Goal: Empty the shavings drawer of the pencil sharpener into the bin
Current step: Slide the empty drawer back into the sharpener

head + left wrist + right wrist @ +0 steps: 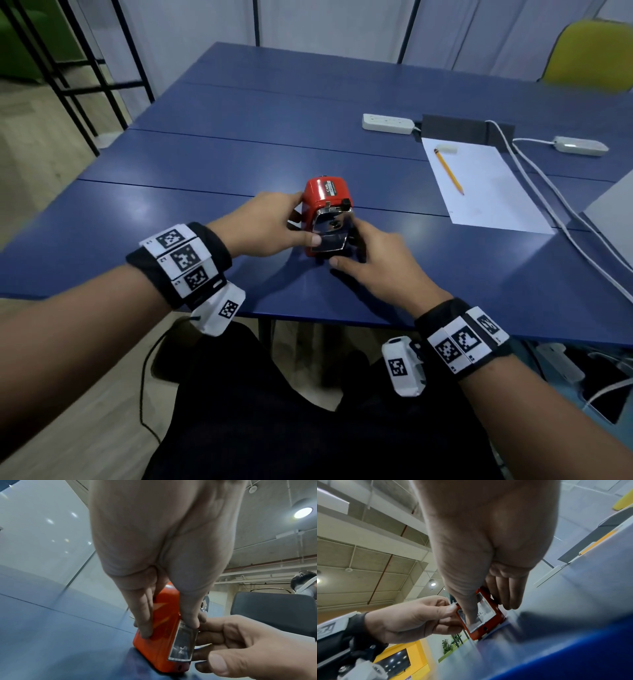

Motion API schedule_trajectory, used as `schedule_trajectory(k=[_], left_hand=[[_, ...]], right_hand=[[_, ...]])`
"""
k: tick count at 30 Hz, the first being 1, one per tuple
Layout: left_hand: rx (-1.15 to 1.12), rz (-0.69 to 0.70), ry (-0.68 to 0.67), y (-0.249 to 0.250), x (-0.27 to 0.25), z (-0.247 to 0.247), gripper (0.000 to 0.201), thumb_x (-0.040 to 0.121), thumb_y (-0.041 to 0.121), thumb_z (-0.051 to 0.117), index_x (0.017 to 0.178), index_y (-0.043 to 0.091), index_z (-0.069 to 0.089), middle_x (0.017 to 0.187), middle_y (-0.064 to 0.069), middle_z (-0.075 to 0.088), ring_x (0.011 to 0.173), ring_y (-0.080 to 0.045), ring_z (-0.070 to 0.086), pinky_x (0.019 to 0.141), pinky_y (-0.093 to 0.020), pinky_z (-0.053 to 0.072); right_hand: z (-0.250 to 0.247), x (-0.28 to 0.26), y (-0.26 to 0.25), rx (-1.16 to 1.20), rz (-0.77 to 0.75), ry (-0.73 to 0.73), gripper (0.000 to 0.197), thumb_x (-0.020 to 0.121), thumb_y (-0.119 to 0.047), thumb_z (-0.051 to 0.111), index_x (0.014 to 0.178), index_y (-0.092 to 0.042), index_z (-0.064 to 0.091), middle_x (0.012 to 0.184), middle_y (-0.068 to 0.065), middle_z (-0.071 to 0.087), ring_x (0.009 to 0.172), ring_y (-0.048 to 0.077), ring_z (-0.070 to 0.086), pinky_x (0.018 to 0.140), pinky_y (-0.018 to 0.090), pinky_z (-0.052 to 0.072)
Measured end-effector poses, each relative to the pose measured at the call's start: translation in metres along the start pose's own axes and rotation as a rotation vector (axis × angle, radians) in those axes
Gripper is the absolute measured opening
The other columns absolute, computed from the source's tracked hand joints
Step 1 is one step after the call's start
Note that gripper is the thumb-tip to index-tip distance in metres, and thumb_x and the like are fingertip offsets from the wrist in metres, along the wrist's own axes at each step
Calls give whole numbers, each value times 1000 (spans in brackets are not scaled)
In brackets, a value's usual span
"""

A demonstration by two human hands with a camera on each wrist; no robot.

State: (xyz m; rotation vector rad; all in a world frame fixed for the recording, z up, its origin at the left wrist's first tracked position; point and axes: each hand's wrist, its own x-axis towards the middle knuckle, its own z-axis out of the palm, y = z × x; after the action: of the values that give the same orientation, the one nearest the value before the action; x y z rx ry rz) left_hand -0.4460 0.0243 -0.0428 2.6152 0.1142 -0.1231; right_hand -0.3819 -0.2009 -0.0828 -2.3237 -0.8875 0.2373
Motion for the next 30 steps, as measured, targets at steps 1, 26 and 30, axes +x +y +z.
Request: schedule_trajectory(k=[1, 26, 30], left_hand=[[-12, 3, 2, 1, 2, 0, 65, 91, 48, 79, 148, 26, 55, 134, 0, 73, 109, -11, 71, 91, -26, 48], [131, -107, -68, -49, -8, 0, 58, 108, 21, 49, 165, 25, 39, 158, 3, 58, 143, -21, 56, 115, -33, 43], [209, -106, -109, -47, -7, 8, 59, 108, 25, 48, 166, 26, 35, 147, -3, 67, 142, -28, 54, 98, -30, 41]], right_hand=[[1, 0, 1, 18, 1, 3, 68, 93, -35, 85, 153, -26, 55, 130, -8, 76, 110, 9, 69, 90, 2, 45], [23, 25, -22, 121, 230, 524, 100, 76, -52, 85, 161, -38, 35, 124, 1, 75, 112, 29, 71, 102, 42, 56], [4, 40, -10, 141, 259, 525, 100, 74, -47, 87, 160, -35, 40, 128, 1, 74, 117, 28, 69, 106, 41, 54]])
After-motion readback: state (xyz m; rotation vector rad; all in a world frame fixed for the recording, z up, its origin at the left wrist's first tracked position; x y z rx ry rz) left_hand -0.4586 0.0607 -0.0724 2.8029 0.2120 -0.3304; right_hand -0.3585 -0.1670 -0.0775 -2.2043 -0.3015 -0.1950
